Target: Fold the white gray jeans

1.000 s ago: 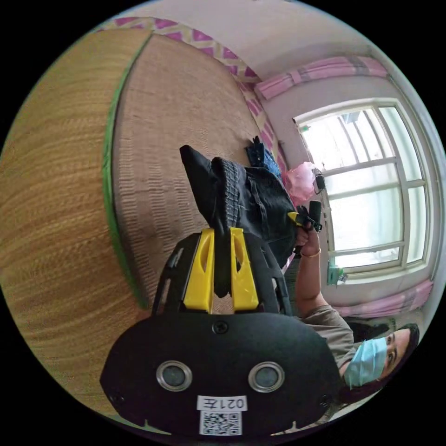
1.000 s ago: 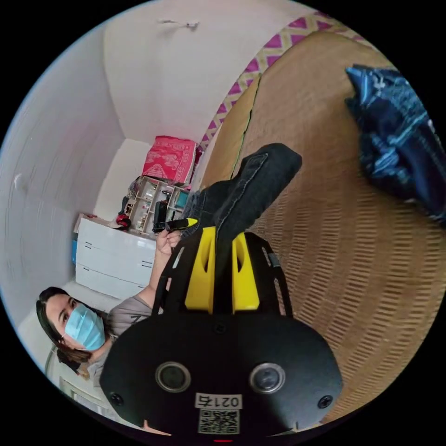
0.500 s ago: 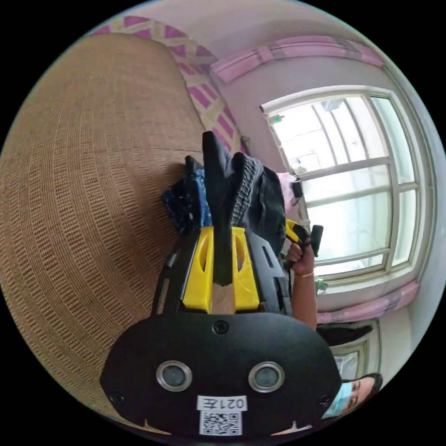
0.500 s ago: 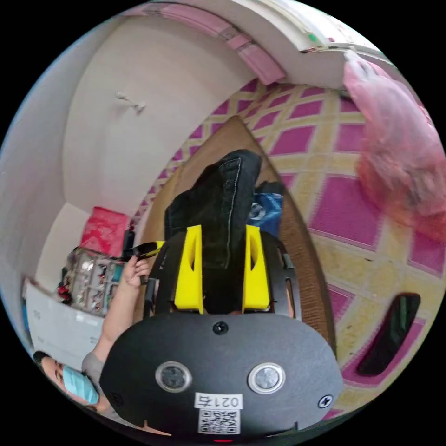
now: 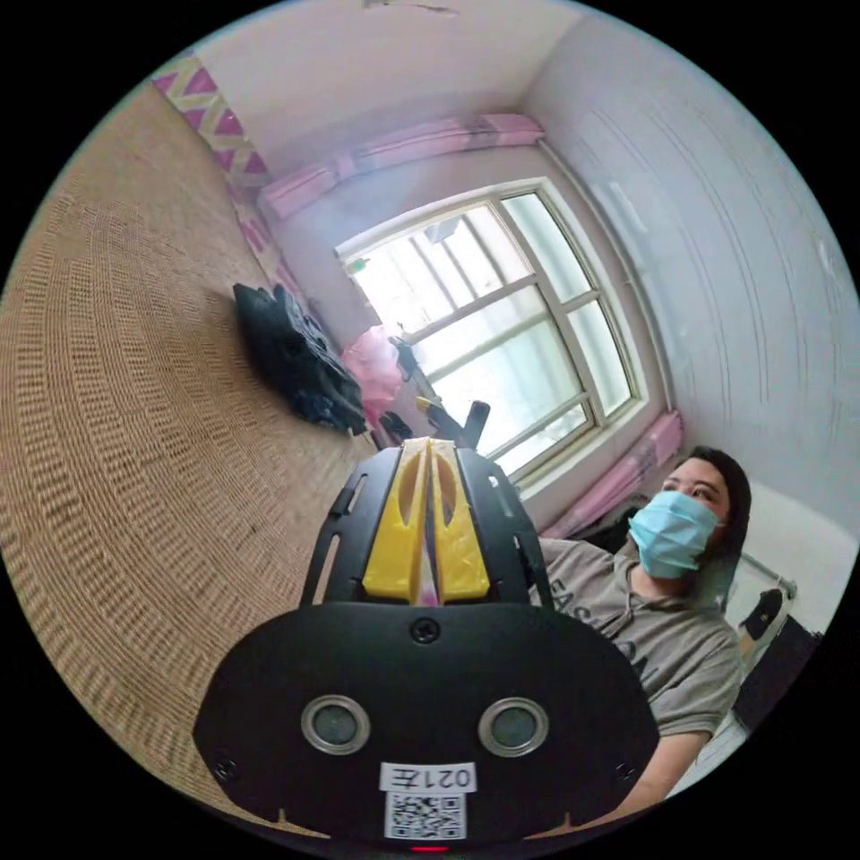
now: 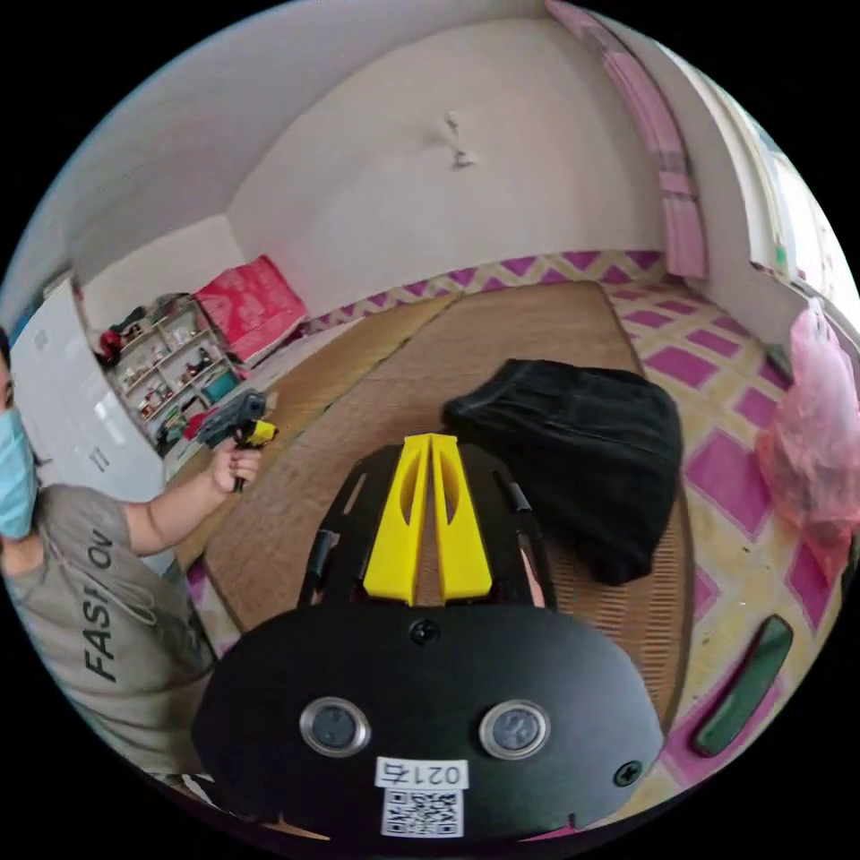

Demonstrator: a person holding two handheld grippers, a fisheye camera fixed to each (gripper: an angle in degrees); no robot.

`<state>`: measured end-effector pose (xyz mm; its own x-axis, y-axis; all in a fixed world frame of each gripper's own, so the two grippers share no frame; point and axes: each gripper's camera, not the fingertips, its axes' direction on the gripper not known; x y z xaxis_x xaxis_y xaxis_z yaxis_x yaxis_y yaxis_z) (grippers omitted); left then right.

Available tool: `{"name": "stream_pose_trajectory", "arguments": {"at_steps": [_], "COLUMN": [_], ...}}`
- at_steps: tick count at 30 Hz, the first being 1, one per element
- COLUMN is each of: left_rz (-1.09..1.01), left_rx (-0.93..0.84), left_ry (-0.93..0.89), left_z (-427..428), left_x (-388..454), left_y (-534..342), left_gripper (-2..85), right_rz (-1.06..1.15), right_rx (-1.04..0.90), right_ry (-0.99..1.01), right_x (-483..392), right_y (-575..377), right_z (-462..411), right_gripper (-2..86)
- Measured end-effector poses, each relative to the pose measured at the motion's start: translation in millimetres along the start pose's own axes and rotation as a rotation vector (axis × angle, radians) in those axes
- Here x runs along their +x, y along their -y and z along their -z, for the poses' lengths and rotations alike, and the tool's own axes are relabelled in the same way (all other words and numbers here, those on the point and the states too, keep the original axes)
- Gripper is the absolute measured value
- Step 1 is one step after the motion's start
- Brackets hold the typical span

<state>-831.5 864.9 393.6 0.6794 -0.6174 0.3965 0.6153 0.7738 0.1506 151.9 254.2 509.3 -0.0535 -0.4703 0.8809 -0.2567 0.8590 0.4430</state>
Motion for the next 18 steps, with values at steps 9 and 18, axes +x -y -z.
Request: {"name": "stream_pose_trajectory", "arguments": {"at_steps": [9,18], "left_rz": [-0.264,-0.291], "left_rx": [-0.092,-0.067], "left_ry": [0.328,0.556], "left_z": [23,60], "left_x": [278,427], "left_y": [-188,-344], "left_gripper": [-0.9,-0.9], "right_rz": [0.201,0.429], "right_rx": [0.239,0.126], "right_ry": [0.194,0.186], "right_x": [-265,-475], "right_y": [-5,54], "right_z": [16,-1], "right_gripper": [-1.0,-1.0]}}
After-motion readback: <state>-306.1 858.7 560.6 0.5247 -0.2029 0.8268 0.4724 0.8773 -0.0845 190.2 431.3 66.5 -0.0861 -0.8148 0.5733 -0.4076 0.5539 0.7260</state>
